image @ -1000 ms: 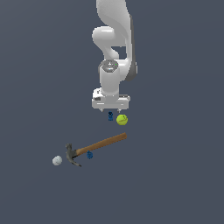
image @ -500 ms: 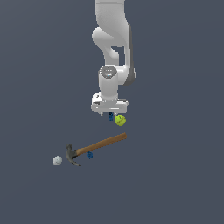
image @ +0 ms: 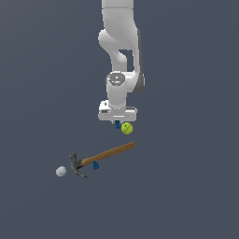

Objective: Pick up a designated object from a clutter of objects.

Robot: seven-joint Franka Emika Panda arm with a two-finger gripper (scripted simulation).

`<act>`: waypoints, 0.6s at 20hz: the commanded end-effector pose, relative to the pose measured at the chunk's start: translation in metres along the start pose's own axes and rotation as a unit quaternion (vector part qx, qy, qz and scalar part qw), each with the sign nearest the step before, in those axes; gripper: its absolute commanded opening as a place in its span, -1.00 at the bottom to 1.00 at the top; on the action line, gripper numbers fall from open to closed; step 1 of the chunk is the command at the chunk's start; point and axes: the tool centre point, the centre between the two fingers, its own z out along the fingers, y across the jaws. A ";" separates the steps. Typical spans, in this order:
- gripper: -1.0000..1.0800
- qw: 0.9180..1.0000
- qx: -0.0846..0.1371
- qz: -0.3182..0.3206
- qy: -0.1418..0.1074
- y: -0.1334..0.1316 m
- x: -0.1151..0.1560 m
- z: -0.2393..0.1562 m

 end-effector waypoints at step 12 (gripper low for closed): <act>-1.00 1.000 0.000 0.000 0.000 -0.002 0.002 -0.011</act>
